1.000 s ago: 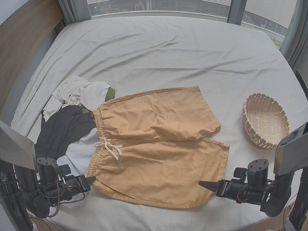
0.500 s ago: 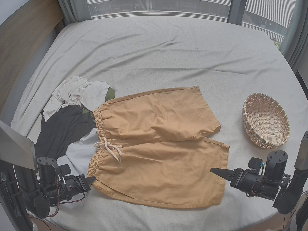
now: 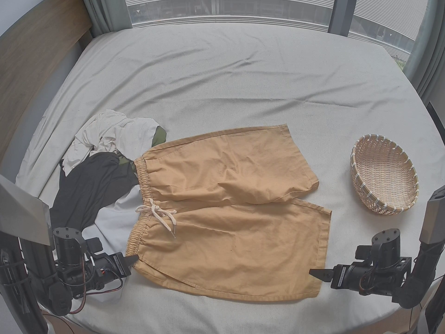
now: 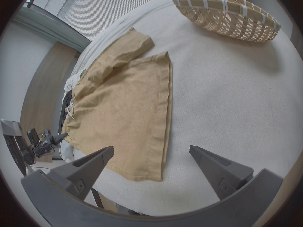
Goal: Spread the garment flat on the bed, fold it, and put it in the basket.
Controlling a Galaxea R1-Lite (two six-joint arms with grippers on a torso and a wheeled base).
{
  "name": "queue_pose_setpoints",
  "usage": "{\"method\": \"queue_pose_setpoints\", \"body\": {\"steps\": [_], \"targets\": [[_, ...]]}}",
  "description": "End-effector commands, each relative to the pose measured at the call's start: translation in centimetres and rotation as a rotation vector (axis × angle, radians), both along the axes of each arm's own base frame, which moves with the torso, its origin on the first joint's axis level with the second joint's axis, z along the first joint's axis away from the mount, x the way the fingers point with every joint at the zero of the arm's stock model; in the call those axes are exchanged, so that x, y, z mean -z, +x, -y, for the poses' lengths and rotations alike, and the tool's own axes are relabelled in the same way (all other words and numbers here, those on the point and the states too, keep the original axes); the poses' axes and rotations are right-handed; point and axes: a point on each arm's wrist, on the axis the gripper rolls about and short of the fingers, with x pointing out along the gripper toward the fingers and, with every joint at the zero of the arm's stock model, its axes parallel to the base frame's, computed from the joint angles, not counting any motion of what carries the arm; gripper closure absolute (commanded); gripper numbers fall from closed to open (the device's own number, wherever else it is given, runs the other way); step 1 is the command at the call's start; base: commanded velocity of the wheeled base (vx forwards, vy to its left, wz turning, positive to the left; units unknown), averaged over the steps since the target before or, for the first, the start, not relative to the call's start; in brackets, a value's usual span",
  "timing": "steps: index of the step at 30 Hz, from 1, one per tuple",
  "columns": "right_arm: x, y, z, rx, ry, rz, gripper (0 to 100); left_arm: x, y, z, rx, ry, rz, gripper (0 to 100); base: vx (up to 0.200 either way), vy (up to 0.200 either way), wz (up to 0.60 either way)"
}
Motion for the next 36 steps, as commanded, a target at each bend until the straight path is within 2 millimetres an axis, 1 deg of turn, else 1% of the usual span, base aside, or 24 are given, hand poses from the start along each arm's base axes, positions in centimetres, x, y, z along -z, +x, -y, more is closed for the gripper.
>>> {"method": "queue_pose_setpoints", "body": {"steps": [1,6,13,14,30,32,36], "targets": [[1.9,-0.9,-0.8,-0.046,-0.055,-0.092,0,-0.3,-0.1,0.0,-0.001,-0.001,0.01,100,0.0,0.0,0.0],[2.5,-1.5,-1.7,-0.085,-0.084,-0.118,0,-0.3,-0.1,-0.1,-0.002,-0.001,0.009,100,0.0,0.0,0.0],[2.9,-1.7,-1.8,-0.09,-0.102,-0.139,0,-0.2,-0.2,-0.1,-0.006,-0.001,0.004,100,0.0,0.0,0.0],[2.9,-1.7,-1.8,-0.087,-0.101,-0.139,100,-0.2,-0.2,-0.2,-0.01,-0.001,0.002,100,0.0,0.0,0.0],[3.2,-1.4,-1.4,-0.063,-0.1,-0.149,100,-0.2,-0.2,-0.1,-0.005,0.0,0.004,100,0.0,0.0,0.0],[3.0,-1.4,-1.4,-0.061,-0.097,-0.141,100,-0.2,-0.3,-0.1,-0.005,0.001,0.003,100,0.0,0.0,0.0],[1.5,-1.3,-1.0,-0.039,-0.07,-0.09,100,-0.2,-0.3,-0.1,-0.005,0.001,0.001,100,0.0,0.0,0.0]]}}
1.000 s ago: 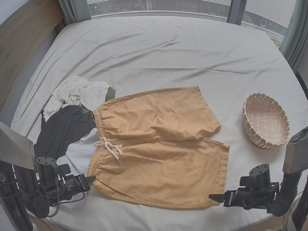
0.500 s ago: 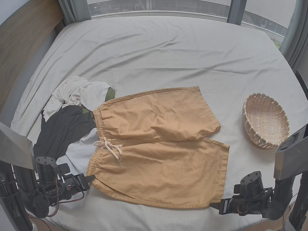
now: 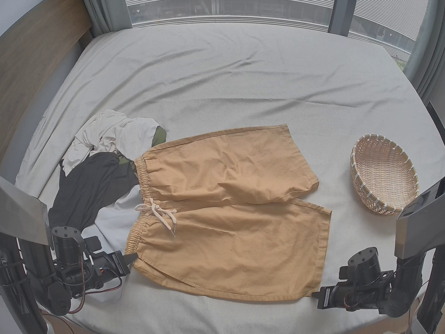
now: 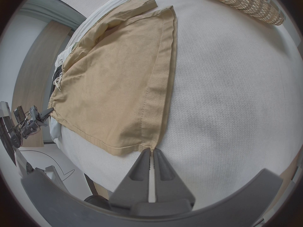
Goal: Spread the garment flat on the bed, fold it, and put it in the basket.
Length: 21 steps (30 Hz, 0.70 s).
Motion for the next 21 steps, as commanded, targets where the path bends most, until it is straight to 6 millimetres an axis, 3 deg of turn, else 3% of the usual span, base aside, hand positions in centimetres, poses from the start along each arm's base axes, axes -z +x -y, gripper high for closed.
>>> {"method": "queue_pose_setpoints", "body": {"steps": [1,5,13,14,21], "targets": [[-1.5,-0.3,0.7,0.021,0.02,0.038,100,0.1,-0.3,-0.1,0.0,0.002,-0.012,100,0.0,0.0,0.0],[-2.5,-1.0,1.1,0.021,0.013,0.023,100,0.1,-0.3,0.0,0.0,0.003,-0.012,100,0.0,0.0,0.0],[-2.3,-1.6,1.2,0.008,-0.009,-0.024,100,0.1,-0.3,0.0,0.001,0.003,-0.012,100,0.0,0.0,0.0],[-2.1,-1.6,1.1,0.002,-0.011,-0.03,0,0.1,-0.4,0.0,0.001,0.003,-0.015,100,0.0,0.0,0.0],[-0.6,-0.9,0.8,0.008,-0.021,-0.044,0,0.1,-0.4,0.0,0.001,0.003,-0.015,100,0.0,0.0,0.0]]}}
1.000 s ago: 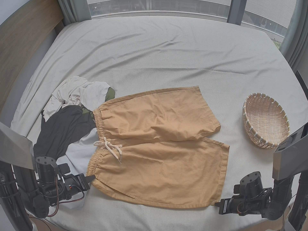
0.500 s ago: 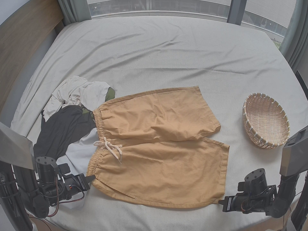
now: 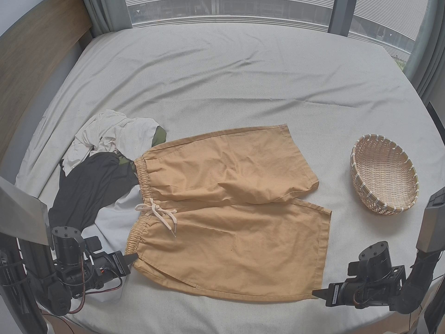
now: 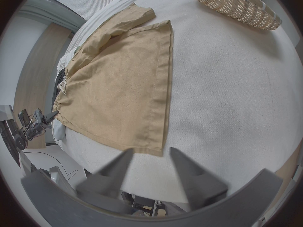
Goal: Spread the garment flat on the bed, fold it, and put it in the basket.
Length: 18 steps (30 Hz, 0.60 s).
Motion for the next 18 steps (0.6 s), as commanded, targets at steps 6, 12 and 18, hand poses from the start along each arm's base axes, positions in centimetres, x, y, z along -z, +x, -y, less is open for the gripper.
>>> {"method": "queue_pose_setpoints", "body": {"steps": [6,12,18], "targets": [[2.1,0.3,-0.2,0.002,-0.022,-0.04,0,0.1,-0.4,-0.1,-0.002,0.002,-0.015,100,0.0,0.0,0.0],[2.8,0.7,-0.4,0.005,-0.012,-0.03,100,0.1,-0.4,-0.1,0.0,0.002,-0.014,100,0.0,0.0,0.0],[3.3,0.9,-0.5,0.024,0.001,-0.032,100,0.1,-0.4,-0.1,0.0,0.002,-0.014,100,0.0,0.0,0.0]]}}
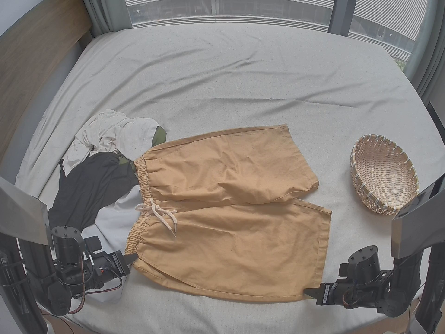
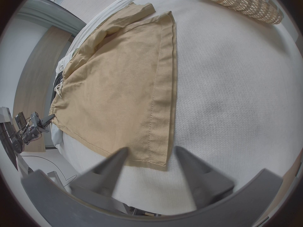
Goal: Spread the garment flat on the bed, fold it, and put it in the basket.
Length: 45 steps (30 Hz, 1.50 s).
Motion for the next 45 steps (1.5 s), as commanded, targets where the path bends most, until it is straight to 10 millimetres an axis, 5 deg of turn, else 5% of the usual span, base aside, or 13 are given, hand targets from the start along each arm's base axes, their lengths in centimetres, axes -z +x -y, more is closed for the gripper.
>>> {"method": "queue_pose_setpoints", "body": {"steps": [1,21,34,41,45], "targets": [[0.9,-0.4,0.3,0.005,-0.024,-0.047,100,0.1,-0.4,0.0,0.0,0.002,-0.015,100,0.0,0.0,0.0],[-4.1,-1.8,2.0,0.011,-0.022,0.037,100,-1.1,-1.0,0.3,0.034,-0.01,-0.002,100,0.0,0.0,0.0],[-4.3,-2.8,2.6,-0.022,-0.078,-0.019,100,-0.2,-3.3,0.0,0.125,0.108,-0.196,100,0.0,0.0,0.0],[-5.2,-2.9,2.7,-0.016,-0.047,0.036,100,-1.3,-4.0,0.0,0.154,0.092,-0.18,100,0.0,0.0,0.0],[-8.2,-2.4,3.2,0.025,0.041,0.234,100,-3.6,-4.1,0.0,0.152,0.047,-0.043,100,0.0,0.0,0.0]]}}
